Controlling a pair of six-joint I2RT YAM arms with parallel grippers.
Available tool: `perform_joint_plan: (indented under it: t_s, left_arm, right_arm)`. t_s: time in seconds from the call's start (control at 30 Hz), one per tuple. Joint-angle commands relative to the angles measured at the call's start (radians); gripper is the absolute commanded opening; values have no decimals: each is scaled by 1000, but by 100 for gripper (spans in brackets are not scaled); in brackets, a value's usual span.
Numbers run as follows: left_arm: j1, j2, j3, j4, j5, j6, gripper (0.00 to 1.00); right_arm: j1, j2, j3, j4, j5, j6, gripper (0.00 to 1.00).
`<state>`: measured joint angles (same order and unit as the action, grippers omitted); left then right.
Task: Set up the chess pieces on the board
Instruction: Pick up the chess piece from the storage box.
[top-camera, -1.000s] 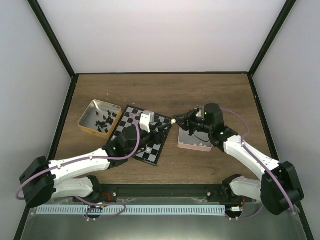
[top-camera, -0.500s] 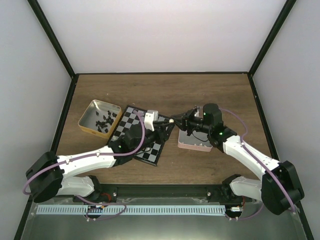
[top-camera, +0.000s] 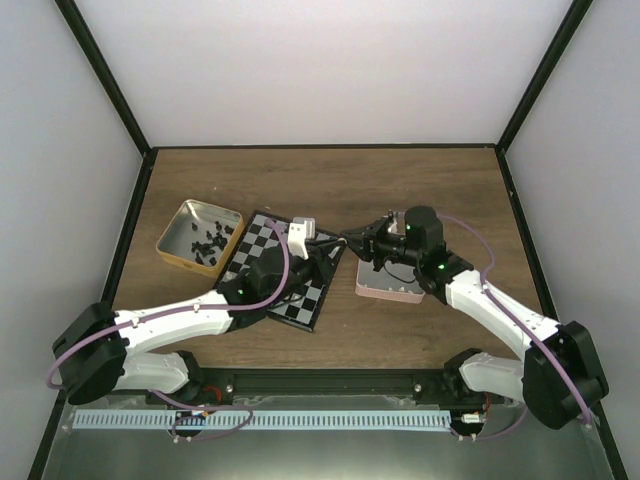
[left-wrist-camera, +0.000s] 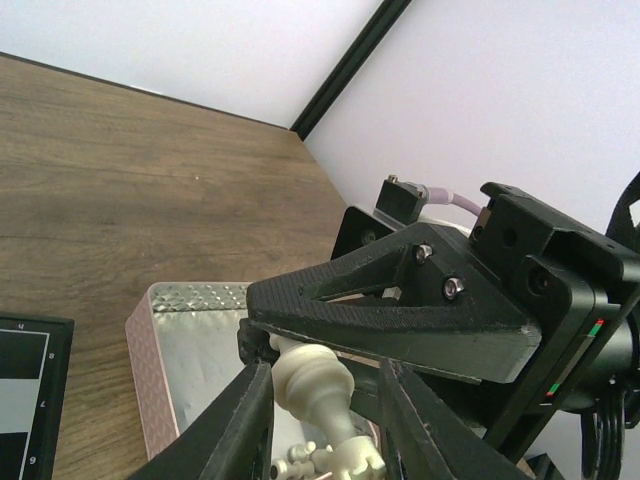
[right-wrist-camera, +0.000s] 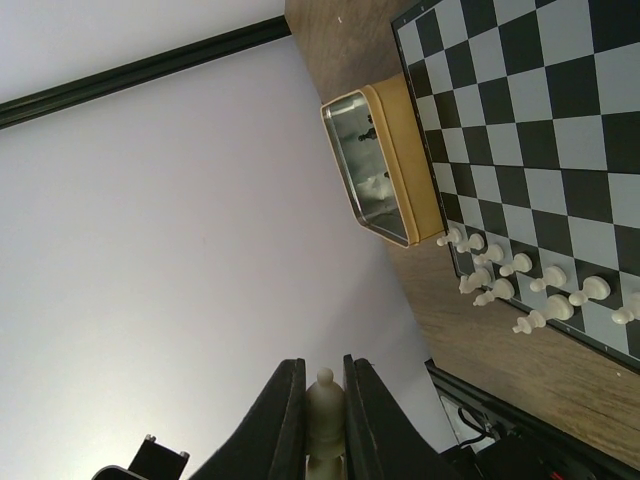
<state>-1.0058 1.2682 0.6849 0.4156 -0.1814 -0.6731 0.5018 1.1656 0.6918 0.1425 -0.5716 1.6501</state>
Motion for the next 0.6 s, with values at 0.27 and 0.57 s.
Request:
perform_joint_plan:
  t_s: [0.27, 0.57]
  left_arm:
    - [4, 33, 38, -28, 7, 0, 28]
    - [4, 6, 15, -45, 21, -7, 29]
  right_arm:
    - [14, -1, 37, -18, 24, -30, 6]
    - [14, 2, 37, -24, 42, -35, 6]
